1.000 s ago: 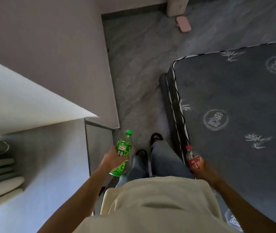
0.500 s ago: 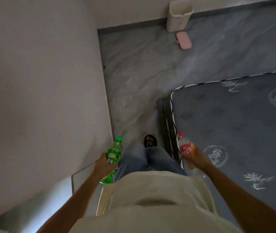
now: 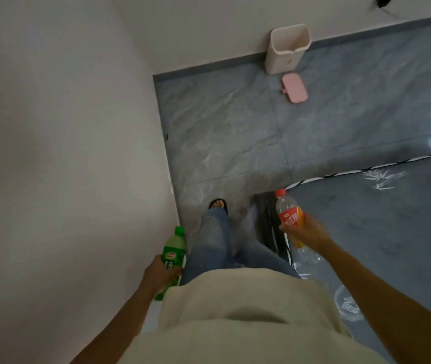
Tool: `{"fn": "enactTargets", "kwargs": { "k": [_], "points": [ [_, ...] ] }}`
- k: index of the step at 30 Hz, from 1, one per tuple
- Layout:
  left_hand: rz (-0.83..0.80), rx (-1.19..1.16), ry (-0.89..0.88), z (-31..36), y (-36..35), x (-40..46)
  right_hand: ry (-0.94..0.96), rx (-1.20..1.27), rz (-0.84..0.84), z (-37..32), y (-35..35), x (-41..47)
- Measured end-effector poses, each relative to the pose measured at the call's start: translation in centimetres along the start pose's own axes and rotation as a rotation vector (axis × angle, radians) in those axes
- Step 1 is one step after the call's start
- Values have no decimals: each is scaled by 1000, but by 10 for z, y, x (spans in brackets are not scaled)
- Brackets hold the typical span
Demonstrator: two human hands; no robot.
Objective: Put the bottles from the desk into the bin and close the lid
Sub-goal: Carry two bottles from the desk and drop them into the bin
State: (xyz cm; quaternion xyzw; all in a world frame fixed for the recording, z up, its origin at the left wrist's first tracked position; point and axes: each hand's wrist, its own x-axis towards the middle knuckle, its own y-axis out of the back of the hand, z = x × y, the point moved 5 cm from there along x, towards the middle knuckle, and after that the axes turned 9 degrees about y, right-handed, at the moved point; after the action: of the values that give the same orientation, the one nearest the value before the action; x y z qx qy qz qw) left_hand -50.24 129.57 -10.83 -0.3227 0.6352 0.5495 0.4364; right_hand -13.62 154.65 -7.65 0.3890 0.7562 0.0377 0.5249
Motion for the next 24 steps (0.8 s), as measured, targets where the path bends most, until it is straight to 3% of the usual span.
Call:
{"fn": "enactTargets", "kwargs": {
  "k": [8,15,20,24],
  "points": [
    [-21,90,-267,219,98,17,-219,46,84,-3,26,9],
    [-29,142,-409,389,126,23,-367,182,80,15,59,45],
    [-17,246,-354,448,133,37,-375,287,114,-9,112,103],
    [-3,283,-276,469,146,53,-254,281,124,-61,182,163]
  ]
}}
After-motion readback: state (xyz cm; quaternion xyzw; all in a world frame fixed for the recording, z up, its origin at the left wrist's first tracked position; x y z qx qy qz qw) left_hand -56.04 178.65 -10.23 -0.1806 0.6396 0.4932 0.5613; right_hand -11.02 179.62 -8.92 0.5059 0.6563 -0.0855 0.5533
